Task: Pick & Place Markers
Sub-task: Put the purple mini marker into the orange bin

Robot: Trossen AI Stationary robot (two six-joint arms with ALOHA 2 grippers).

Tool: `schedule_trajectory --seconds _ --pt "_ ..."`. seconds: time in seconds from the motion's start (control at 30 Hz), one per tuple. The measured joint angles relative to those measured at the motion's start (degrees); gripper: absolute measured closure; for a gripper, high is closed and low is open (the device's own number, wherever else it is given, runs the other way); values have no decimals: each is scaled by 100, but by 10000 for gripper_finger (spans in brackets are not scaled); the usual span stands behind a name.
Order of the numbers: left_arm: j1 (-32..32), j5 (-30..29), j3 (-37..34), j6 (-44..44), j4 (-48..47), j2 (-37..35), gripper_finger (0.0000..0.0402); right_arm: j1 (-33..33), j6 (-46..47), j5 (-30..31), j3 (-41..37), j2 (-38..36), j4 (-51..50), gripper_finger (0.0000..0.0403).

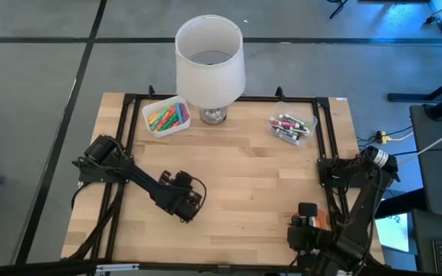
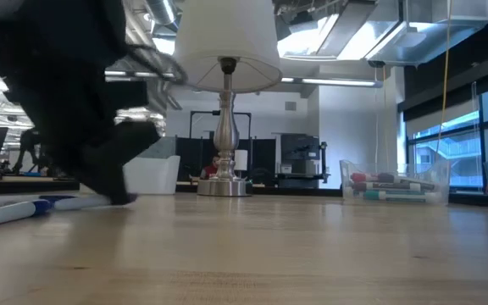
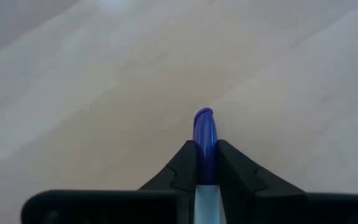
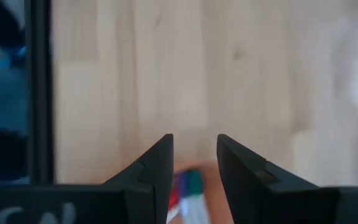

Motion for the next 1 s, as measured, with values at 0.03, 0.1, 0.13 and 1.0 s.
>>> schedule_trajectory --seconds 0.03,0.1,0.13,1.0 --pt "-21 -128 4 5 186 2 364 5 -54 372 -1 22 12 279" --pt "-38 -259 2 239 676 2 356 23 -57 1426 -41 98 118 279" --pt "-30 -284 2 497 1033 4 350 21 2 1908 -119 139 256 279" --pt "-275 -1154 8 6028 8182 -7 353 -1861 -2667 2197 -2932 195 8768 278"
